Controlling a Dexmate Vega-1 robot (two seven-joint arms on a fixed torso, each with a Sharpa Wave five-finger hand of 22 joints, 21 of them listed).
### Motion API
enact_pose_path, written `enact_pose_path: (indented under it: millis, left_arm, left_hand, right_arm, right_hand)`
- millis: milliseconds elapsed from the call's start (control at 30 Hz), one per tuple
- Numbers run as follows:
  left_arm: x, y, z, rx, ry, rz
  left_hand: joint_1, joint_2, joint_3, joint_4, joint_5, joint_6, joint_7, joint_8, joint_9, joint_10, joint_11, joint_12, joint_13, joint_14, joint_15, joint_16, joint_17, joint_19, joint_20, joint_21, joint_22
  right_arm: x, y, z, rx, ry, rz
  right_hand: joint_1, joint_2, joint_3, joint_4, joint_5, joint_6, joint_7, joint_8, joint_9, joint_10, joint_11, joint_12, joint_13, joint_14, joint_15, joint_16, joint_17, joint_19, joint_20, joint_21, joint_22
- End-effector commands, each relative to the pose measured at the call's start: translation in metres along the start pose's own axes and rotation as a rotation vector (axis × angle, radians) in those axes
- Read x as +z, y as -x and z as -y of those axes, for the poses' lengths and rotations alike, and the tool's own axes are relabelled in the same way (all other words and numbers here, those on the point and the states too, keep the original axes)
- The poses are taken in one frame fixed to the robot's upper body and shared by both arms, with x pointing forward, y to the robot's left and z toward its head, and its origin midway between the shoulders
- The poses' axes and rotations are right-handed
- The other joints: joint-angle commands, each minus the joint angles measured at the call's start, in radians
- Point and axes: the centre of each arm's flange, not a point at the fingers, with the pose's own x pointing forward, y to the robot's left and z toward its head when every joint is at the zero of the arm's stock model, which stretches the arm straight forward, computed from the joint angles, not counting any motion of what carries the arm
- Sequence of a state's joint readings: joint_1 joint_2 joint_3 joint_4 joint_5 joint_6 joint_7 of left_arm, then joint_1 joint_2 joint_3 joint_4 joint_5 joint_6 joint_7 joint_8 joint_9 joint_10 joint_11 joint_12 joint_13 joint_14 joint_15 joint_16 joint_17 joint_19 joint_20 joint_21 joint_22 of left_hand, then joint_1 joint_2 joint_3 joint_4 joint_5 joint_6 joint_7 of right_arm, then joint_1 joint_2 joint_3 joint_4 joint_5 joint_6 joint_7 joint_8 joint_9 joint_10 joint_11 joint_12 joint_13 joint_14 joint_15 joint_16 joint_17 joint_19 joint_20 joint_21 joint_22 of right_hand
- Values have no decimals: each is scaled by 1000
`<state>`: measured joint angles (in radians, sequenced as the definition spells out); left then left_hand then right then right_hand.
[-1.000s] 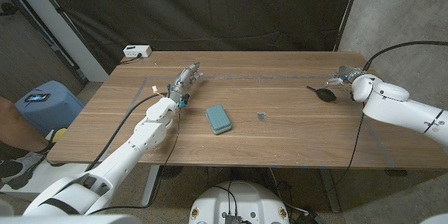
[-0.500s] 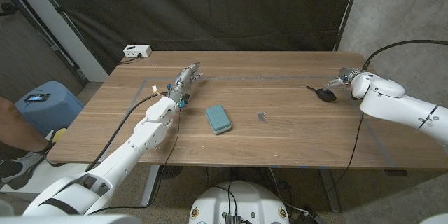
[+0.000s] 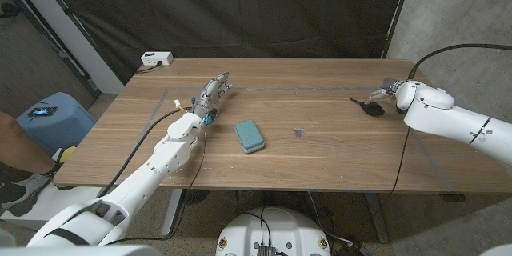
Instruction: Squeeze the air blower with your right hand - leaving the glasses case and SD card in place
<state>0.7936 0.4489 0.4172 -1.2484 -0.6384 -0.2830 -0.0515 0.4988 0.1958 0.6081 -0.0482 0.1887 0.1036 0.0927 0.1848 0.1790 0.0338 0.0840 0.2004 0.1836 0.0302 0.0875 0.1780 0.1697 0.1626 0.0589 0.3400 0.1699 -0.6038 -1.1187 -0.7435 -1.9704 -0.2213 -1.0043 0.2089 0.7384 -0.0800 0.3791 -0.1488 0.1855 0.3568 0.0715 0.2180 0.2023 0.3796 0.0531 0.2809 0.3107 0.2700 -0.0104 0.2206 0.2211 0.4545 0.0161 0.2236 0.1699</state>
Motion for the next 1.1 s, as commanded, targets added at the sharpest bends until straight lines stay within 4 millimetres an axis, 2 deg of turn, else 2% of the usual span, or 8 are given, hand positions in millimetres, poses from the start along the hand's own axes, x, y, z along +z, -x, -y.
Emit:
enact_pose_path:
  millis: [33,800,1100]
  left_arm:
    - [-2,4,0,4,5,1]
    - [1,6,-1,9,1,10]
    - [3,6,-2,10,-3,9]
  left_hand:
    - [12,-3,-2,-3,6,8,-1,2,4,4,5,2,5,4,9,7,4,12,-1,-1,4]
    - [13,-3,-2,-3,6,10,-1,2,4,5,6,3,5,4,10,7,4,15,-1,-8,4]
    - [14,-3,-2,-3,6,10,-2,2,4,6,5,3,5,5,9,7,4,16,0,-11,4]
  right_arm:
    - [10,2,-5,20,6,0]
    - [17,-6,-20,48,32,3]
    - [13,-11,-21,57,39,-2]
  right_hand:
    - [2,-4,0,-1,5,5,1,2,2,4,2,3,2,1,2,3,2,-2,1,-4,5]
    - [10,0,-2,-2,8,13,-1,4,3,10,0,7,10,5,0,7,5,-2,4,-9,5]
    - [10,0,-4,-2,8,14,-1,4,3,9,-1,7,12,5,-2,8,6,-2,4,-10,5]
